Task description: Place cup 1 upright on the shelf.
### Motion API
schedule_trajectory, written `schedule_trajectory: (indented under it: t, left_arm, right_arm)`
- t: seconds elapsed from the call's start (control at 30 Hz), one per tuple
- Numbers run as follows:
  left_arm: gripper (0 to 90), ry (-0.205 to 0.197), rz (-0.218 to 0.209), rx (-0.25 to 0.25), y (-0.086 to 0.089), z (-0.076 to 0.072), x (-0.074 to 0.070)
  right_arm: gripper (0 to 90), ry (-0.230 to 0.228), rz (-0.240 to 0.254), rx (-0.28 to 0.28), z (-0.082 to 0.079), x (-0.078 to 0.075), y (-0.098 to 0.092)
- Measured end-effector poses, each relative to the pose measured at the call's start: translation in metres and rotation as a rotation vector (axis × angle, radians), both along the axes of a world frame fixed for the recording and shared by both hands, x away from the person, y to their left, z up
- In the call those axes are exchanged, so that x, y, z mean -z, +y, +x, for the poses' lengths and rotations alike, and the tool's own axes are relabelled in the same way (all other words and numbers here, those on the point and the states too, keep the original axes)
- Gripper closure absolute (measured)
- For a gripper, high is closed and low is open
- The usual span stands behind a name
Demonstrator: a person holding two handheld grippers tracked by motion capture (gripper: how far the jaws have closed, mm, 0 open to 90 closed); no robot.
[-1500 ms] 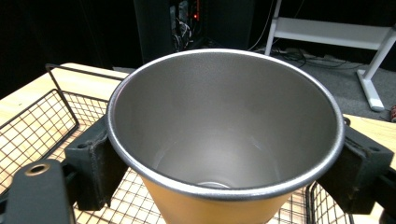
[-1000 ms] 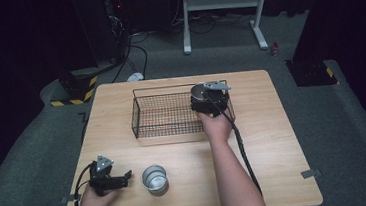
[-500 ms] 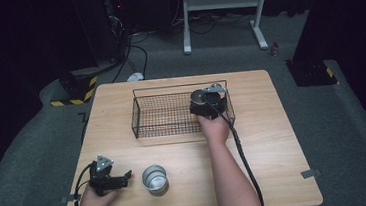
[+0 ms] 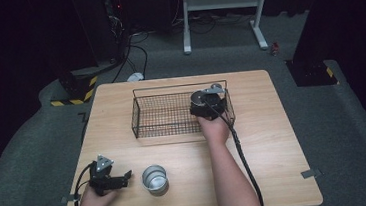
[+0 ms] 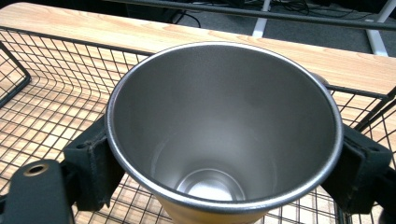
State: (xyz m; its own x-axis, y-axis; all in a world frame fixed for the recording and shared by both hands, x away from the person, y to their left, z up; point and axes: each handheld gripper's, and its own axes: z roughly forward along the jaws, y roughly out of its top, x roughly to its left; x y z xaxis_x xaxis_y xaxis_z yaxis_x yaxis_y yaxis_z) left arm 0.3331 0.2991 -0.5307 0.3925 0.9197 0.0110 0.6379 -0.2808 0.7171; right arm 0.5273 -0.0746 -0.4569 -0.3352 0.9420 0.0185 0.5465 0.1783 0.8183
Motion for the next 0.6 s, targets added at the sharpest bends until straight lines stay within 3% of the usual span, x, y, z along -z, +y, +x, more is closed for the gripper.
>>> schedule_trajectory:
  t: [0.6]
  left_arm:
    - [3.9, 0.0, 0.0, 0.0, 0.0, 0.0, 0.0]
  right_arm:
    - [12.2, -0.007, -0.015, -0.016, -0.0088, 0.0038, 0.003]
